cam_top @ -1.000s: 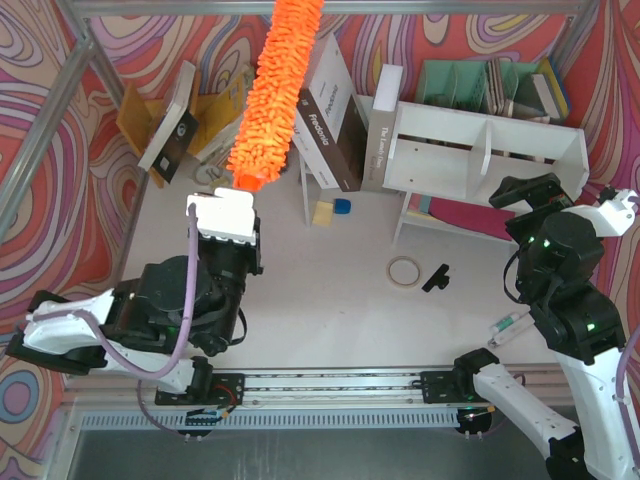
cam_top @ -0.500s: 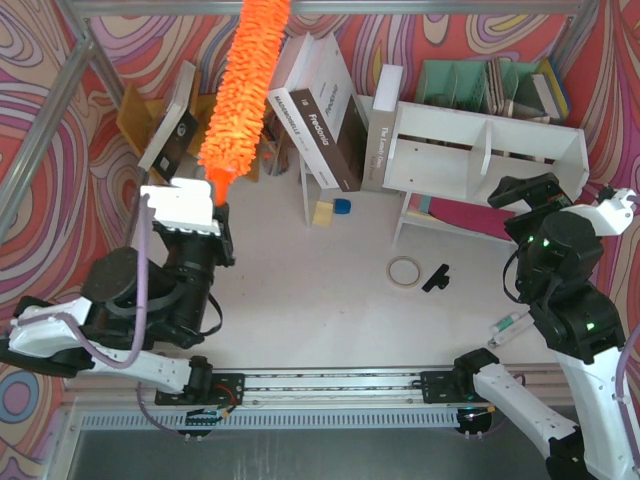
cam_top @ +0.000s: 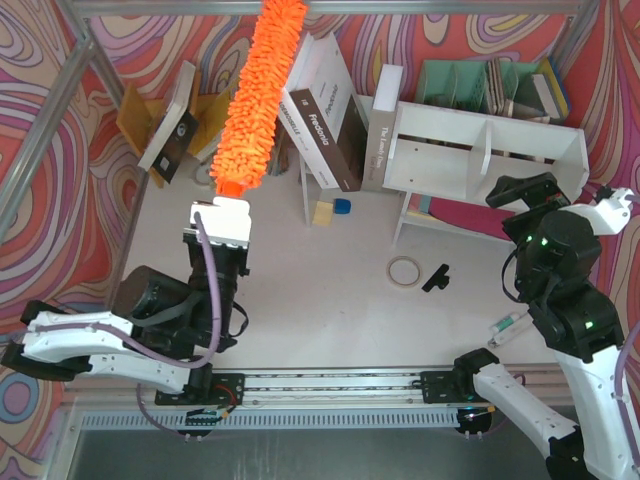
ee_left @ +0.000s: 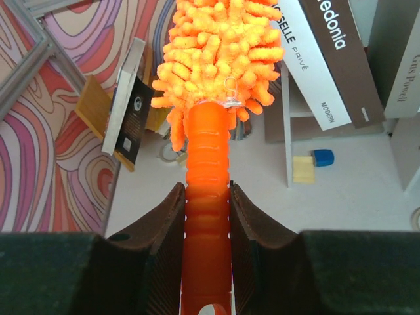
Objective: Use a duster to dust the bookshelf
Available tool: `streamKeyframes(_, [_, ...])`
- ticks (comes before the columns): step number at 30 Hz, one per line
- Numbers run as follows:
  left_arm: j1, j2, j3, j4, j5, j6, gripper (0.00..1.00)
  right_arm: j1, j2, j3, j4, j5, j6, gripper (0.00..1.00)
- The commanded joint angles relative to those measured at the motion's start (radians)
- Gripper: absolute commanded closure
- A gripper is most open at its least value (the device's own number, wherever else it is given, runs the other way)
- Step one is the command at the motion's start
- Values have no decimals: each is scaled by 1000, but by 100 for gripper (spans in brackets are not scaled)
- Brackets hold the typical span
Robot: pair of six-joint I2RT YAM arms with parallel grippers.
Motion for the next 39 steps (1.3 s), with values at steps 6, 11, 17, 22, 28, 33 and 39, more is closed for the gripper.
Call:
streamKeyframes(6, [55, -6, 34, 170, -221, 156, 100, 3, 6, -1, -8, -1, 15, 1])
streamKeyframes(11, [83, 30, 38, 272, -221, 266, 100, 4, 2, -9, -7, -2, 18, 1])
streamKeyframes(17, [106, 132, 69, 578, -195, 578, 100, 4, 8, -12, -3, -11, 19, 1])
streamKeyframes(22, [139, 220, 172, 563, -96, 664, 100, 4, 9, -18, -2, -18, 22, 1])
streamKeyframes(28, [217, 185, 440, -460, 69, -145, 100, 4, 1, -23, -9, -12, 23, 1])
streamKeyframes(33, [421, 219, 701, -1148, 301, -675, 100, 4, 2, -26, -12, -11, 20, 1])
streamKeyframes(39, [625, 221, 762, -1347, 553, -894, 100, 4, 7, -25, -12, -13, 22, 1])
